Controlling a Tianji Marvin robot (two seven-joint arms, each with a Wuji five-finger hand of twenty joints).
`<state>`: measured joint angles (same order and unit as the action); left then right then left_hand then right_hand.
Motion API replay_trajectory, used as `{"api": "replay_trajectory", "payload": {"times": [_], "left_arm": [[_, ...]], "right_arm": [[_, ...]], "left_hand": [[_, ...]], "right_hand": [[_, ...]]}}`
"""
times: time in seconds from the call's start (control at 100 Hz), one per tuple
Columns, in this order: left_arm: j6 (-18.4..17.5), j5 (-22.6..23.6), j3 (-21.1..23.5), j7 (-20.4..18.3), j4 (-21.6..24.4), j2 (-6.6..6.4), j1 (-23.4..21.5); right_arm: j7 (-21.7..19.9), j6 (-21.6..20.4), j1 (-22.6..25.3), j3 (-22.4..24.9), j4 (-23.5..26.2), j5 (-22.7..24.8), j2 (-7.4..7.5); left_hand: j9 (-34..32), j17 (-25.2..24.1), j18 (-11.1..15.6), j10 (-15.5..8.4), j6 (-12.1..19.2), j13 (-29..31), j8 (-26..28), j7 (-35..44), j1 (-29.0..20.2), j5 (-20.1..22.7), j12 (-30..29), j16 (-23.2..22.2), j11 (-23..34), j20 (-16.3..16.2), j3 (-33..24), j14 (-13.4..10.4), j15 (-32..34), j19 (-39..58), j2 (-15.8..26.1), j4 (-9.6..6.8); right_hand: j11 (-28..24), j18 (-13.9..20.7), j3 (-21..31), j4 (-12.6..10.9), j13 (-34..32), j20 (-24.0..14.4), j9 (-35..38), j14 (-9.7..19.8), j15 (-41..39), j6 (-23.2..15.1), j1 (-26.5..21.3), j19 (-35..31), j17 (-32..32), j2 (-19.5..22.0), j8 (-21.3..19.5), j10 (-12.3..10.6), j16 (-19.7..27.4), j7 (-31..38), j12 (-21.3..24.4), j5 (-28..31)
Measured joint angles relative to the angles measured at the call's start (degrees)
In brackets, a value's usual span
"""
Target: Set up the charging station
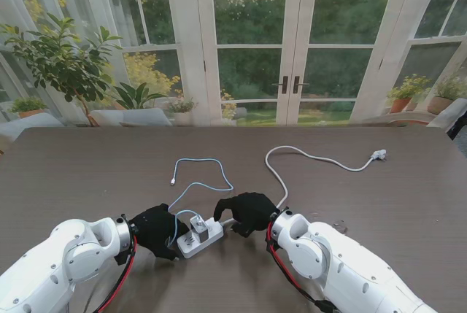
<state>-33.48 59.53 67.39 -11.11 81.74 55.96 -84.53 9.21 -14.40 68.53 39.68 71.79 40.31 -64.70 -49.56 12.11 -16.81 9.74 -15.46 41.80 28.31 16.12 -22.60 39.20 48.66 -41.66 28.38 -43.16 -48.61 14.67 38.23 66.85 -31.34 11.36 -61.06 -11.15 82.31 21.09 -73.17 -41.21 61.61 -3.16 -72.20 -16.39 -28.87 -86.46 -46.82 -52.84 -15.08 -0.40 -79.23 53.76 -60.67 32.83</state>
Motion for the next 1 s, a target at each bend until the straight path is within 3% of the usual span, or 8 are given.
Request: {"api": "replay_trajectory", "payload": {"times": [0.17, 0.39, 1.0], "left_arm": [[0.0, 0.0, 0.0, 0.0, 0.0, -0.02, 0.0], [-0.1, -0.1, 0.0, -0.4, 0.1, -0.05, 0.0], [-0.5, 0.3, 0.5, -1.5, 0.6, -0.08, -0.1]], "right_arm": [[-1.3, -0.8, -1.0, -1.8, -0.9, -1.6, -0.29], [-3.5, -0.9, -1.4, -2.7, -1.3, -2.7, -0.31], [-6.3, 0.6, -2.8, -4.5, -2.0, -4.3, -0.31]], "left_hand": [[0.0, 0.0, 0.0, 0.0, 0.0, 0.0, -0.1, -0.1, 0.0, -0.1, 0.0, 0.0, 0.1, 0.0, 0.0, 0.0, 0.0, 0.0, 0.0, 0.00], [0.0, 0.0, 0.0, 0.0, -0.2, 0.0, -0.3, -0.2, 0.0, -0.2, 0.0, 0.0, 0.2, 0.0, 0.0, 0.0, 0.0, 0.0, 0.0, 0.00], [0.0, 0.0, 0.1, -0.1, -0.2, 0.0, -1.5, -1.5, 0.0, -0.9, 0.1, 0.0, 0.5, 0.0, 0.0, 0.0, 0.0, 0.0, 0.6, 0.00]], "right_hand": [[-1.9, 0.0, 0.5, 0.1, 0.0, -0.6, 3.3, 0.3, -6.9, 0.2, -2.0, -2.1, -2.2, -3.7, 0.6, -0.4, 0.0, 0.0, -1.8, 0.0], [-2.8, 0.0, 0.6, -4.3, 0.0, -1.1, 5.3, 0.3, -11.1, 1.4, -2.6, -3.9, -3.5, -4.3, 1.2, -0.6, 0.0, 0.0, -3.4, -0.6], [-2.8, 0.0, 0.6, -4.9, 0.0, -1.2, 5.9, 0.5, -12.0, 4.6, -2.6, -4.1, -4.1, -4.4, 2.2, -0.9, 0.0, 0.0, -4.0, -8.1]]}}
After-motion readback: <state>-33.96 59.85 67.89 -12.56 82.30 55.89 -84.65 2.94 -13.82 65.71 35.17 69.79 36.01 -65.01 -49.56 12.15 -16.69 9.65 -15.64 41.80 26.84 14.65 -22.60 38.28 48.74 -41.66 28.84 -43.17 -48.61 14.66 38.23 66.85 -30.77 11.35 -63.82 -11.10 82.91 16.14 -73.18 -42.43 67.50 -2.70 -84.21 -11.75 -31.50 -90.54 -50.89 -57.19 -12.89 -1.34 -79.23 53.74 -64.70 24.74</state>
